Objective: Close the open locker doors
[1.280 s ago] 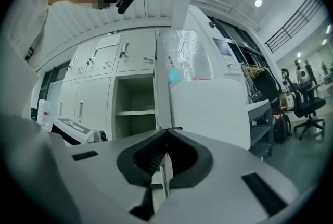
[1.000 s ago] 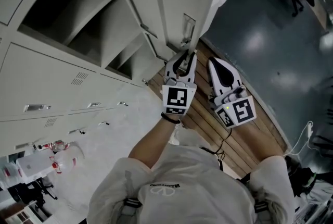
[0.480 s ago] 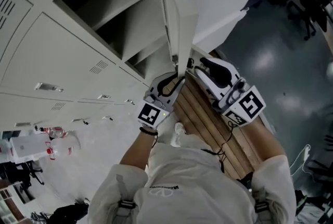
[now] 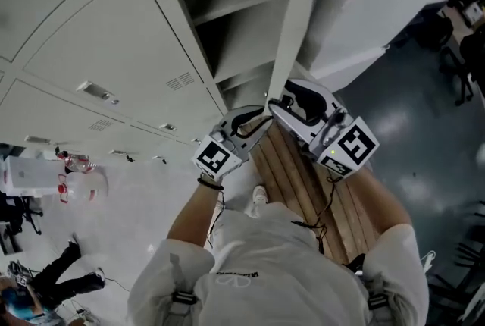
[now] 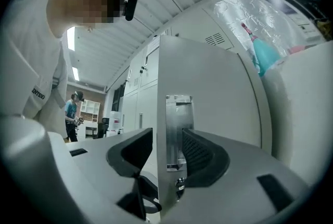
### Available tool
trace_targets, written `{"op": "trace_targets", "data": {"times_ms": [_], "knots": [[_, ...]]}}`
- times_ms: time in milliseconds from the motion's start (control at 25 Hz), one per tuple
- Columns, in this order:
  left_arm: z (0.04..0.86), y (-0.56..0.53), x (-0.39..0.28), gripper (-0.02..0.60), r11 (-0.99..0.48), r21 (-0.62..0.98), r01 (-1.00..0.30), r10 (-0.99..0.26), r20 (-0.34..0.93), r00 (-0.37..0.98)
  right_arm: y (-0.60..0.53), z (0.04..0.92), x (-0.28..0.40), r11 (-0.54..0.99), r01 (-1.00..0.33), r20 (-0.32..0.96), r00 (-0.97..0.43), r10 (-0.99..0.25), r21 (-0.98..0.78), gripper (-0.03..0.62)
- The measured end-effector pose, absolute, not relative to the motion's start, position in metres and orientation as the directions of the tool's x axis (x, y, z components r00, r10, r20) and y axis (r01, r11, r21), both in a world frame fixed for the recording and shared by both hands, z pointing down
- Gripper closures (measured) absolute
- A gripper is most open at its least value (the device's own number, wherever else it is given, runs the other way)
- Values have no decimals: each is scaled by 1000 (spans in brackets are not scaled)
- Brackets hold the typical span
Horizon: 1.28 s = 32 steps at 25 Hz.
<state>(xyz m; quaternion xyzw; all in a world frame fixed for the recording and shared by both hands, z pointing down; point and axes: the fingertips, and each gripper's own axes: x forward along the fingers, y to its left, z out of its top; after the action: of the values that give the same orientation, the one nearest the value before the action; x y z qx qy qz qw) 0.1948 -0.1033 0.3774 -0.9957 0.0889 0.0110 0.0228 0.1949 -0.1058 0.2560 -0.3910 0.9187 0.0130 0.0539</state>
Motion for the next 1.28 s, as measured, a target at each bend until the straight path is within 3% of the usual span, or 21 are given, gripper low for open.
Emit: {"op": "trace_targets", "data": {"times_ms": [120,320,480,600,1280], "knots": [[377,-114,182,495,-979,-35,-202,-201,-39,979,-116,255,181,721,-693,-109,-716,-690,-13,468],[376,-136,158,491,-948,-80,-309,-307,-37,951,-136,256,164,761,-648,-102,-758,-644,8,479],[379,-151,125,499,-877,-124,-464,-464,-32,886,-152,259,149,769,-639,-106,-766,-634,18,482],[375,-161,105,545,-811,-140,-567,-569,-34,822,-167,258,140,776,-630,-119,-773,-623,23,485],[354,-230,115,575,-677,-143,-722,-724,-46,689,-237,258,118,752,-659,-148,-747,-648,37,545]]}}
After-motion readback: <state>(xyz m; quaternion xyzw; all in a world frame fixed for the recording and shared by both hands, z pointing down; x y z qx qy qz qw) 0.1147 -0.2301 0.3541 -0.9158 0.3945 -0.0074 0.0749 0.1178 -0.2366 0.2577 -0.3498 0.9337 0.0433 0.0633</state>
